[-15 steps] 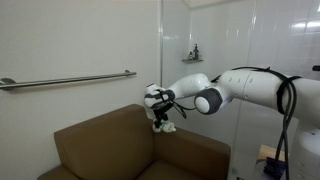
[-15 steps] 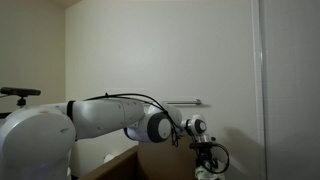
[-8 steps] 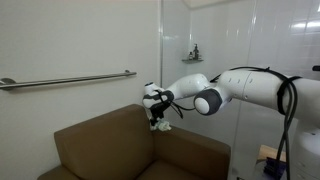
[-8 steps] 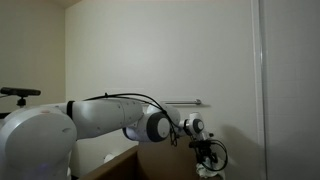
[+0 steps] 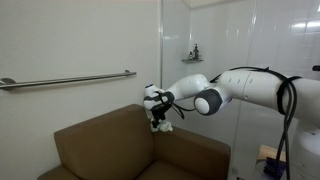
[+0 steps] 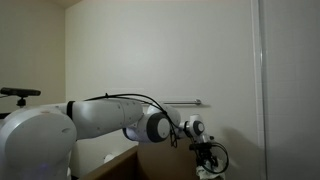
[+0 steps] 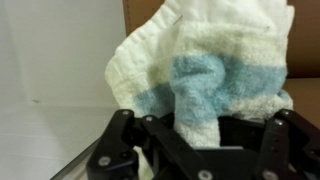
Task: Use the towel to wipe the arm rest
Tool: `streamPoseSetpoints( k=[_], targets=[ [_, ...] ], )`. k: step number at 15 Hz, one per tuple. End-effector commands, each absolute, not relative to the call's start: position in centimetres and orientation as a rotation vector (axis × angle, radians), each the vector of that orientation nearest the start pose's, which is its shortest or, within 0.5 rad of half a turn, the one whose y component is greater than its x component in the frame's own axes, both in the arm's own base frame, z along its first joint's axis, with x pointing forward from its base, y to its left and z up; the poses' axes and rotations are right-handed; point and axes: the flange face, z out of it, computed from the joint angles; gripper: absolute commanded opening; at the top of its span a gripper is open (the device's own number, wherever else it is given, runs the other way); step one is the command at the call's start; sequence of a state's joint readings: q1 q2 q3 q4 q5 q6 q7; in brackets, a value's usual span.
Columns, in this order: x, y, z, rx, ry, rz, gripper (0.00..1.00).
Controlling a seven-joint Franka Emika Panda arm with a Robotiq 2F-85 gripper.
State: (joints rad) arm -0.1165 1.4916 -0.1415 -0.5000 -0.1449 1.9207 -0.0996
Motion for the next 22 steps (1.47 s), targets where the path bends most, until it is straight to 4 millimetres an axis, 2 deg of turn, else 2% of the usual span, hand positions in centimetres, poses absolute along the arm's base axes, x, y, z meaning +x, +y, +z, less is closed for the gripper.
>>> streamPoseSetpoints(
  k=[1,4,7,9,12,16,22],
  targets=[
    [75.2,-15.6,6.5,-3.324,-0.076,0.426,0.04],
    [74.2,-16.1,7.6,-3.275,-0.027,0.577,0.04],
    [73.3,-15.7,7.8,-3.241,0.014,0.699,0.04],
    [72.9,-15.7,7.3,-3.219,0.018,0.74,0.04],
    [72.3,-15.8,5.6,-3.221,0.03,0.767,0.04],
    [73.3,-15.7,5.2,-3.296,0.021,0.645,0.05],
    [76.1,-13.8,7.9,-3.403,-0.004,0.395,0.05]
  ],
)
